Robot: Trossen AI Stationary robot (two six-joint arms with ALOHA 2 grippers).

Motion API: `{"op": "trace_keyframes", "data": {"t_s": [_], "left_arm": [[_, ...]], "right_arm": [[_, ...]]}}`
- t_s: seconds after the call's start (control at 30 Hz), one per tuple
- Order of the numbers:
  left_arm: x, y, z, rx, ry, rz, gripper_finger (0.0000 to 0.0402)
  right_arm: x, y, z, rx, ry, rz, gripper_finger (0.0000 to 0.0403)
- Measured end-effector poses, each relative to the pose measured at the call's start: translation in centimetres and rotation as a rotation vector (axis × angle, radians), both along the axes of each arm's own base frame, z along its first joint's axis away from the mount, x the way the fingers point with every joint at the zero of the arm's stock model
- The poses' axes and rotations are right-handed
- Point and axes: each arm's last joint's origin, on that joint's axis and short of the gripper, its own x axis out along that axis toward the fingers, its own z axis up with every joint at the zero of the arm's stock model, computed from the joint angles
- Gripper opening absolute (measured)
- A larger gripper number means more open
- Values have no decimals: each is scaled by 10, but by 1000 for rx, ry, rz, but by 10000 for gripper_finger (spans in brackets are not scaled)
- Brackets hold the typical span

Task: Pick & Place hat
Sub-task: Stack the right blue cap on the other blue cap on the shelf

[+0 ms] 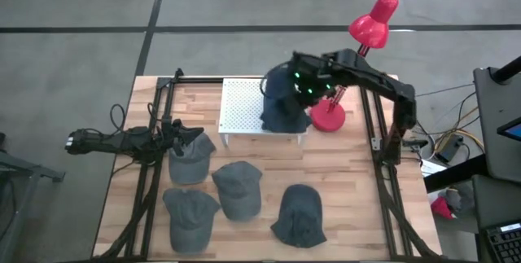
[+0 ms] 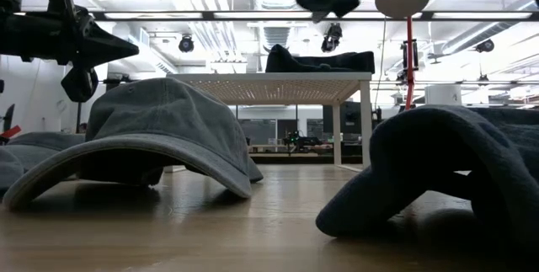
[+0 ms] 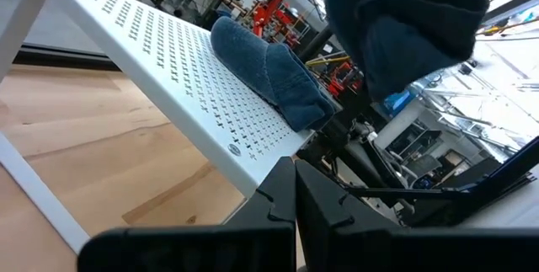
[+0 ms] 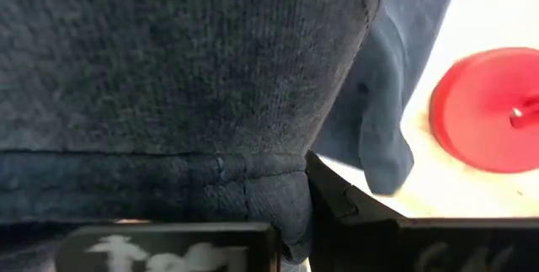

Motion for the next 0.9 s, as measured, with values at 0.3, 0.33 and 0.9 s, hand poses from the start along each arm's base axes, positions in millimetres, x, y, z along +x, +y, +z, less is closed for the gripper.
{"op": "trace_keyframes", "data": {"t_s": [0.3,0.33,0.9], "left_arm": [[0,0,0,0,0,-1,0],[0,0,0,0,1,0,0],[0,0,0,0,-1,-1,0]], "right_arm": [[0,-31,6,33,-50,-41,13],[-1,-30,7,38,-57,-38,13],[-19,14,36,-200,-100,91,13]]}}
